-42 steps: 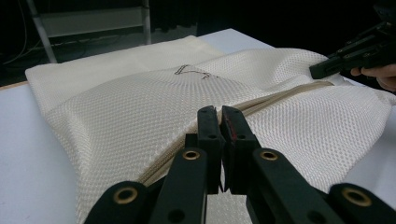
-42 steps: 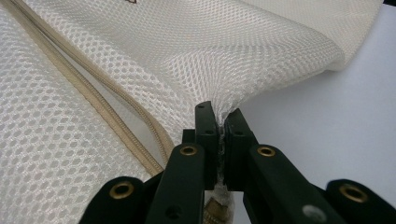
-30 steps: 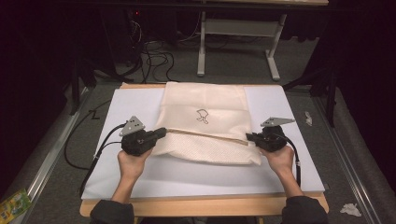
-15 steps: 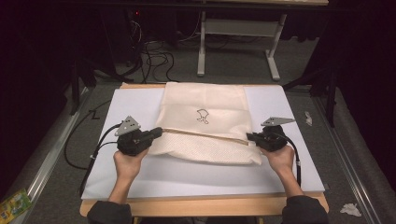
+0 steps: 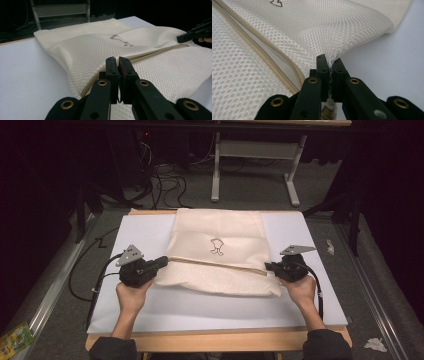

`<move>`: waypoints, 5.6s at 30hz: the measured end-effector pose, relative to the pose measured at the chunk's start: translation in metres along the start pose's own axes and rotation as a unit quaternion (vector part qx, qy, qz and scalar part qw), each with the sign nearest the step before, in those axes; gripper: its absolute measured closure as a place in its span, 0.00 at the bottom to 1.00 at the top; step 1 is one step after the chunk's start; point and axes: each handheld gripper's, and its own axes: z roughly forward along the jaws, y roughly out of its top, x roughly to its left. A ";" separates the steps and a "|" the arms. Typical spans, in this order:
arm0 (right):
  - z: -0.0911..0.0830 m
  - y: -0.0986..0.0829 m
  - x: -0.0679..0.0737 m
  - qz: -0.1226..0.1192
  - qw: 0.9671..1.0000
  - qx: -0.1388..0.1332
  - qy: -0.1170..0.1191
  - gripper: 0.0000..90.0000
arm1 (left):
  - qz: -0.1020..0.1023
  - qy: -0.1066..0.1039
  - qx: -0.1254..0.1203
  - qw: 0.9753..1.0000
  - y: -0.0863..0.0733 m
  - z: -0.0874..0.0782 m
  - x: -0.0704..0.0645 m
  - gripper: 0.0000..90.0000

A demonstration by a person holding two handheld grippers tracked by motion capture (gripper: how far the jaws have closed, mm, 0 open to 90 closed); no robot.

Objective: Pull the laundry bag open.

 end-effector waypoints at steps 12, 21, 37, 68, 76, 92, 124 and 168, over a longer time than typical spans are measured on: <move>-0.004 0.004 -0.001 0.000 1.000 0.000 -0.007 0.98 | -0.002 0.007 0.007 1.000 -0.005 -0.005 0.007 0.97; -0.006 0.009 -0.002 0.001 1.000 -0.001 -0.009 0.98 | -0.003 0.006 0.006 1.000 -0.005 -0.006 0.008 0.97; -0.007 0.008 -0.005 0.000 1.000 0.002 -0.016 0.98 | -0.015 0.014 0.012 1.000 -0.016 -0.015 0.019 0.97; -0.005 -0.011 -0.014 0.037 0.999 -0.007 -0.010 0.98 | -0.018 0.016 0.044 0.999 -0.033 -0.005 0.016 0.97; -0.003 -0.014 -0.013 0.040 0.999 -0.005 -0.006 0.98 | -0.016 0.024 0.053 0.998 -0.037 -0.003 0.016 0.97; 0.007 -0.023 -0.012 0.048 0.999 0.005 0.001 0.97 | -0.014 0.032 0.068 0.997 -0.043 0.001 0.015 0.97; 0.020 -0.038 -0.012 0.051 0.998 0.020 -0.017 0.82 | -0.009 0.045 0.117 0.992 -0.062 0.021 0.010 0.95; -0.039 -0.049 -0.039 0.096 0.990 -0.078 -0.064 0.66 | -0.035 0.091 0.023 0.995 -0.052 -0.018 0.030 0.65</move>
